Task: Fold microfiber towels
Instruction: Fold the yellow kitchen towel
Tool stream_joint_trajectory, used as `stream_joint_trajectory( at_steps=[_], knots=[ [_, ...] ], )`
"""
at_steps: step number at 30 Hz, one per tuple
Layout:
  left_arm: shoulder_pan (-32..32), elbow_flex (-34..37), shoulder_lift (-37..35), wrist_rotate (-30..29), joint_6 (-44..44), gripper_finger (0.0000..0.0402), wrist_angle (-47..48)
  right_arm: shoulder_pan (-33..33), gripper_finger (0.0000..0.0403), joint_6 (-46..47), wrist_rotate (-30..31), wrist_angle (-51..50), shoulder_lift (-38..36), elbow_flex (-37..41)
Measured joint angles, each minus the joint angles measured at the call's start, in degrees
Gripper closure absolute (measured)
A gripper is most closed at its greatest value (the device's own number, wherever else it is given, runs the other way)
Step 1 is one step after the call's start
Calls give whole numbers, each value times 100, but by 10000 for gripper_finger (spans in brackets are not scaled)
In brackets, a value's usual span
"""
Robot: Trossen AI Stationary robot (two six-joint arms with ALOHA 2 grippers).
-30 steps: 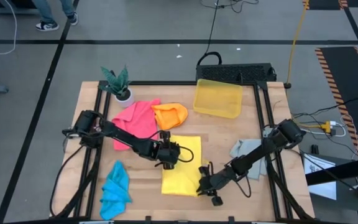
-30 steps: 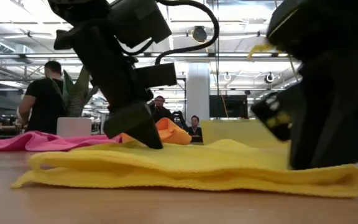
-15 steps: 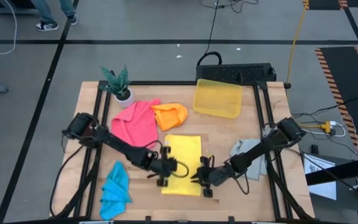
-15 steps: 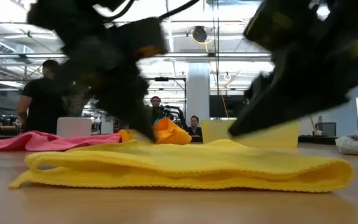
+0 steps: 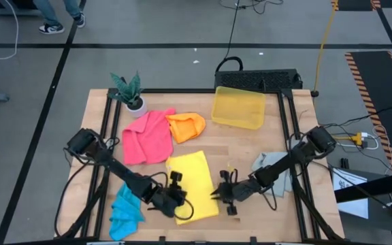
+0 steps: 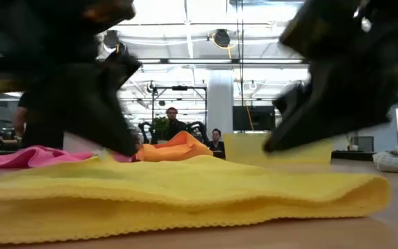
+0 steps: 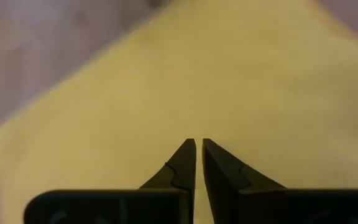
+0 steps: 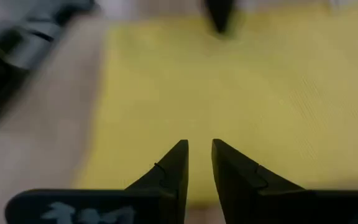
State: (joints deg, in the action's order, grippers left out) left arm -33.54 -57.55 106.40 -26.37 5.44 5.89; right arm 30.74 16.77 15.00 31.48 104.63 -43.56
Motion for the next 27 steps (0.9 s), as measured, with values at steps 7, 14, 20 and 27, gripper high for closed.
stream_joint_trajectory(
  at_steps=[7, 14, 20, 27],
  knots=[
    [481, 9, -52, 142, 39, 369, 121, 290, 330, -717, -32, 691, 161, -108],
    [1265, 85, -52, 487, 431, 369, 429, 208, 302, -702, -153, 630, 593, -401],
    [2023, 417, -52, 470, -529, 369, -606, 6, 308, -517, -128, 489, 676, -386],
    [2612, 453, -92, 387, -1365, 369, -2035, -48, 314, -260, 546, -134, 639, -386]
  ],
)
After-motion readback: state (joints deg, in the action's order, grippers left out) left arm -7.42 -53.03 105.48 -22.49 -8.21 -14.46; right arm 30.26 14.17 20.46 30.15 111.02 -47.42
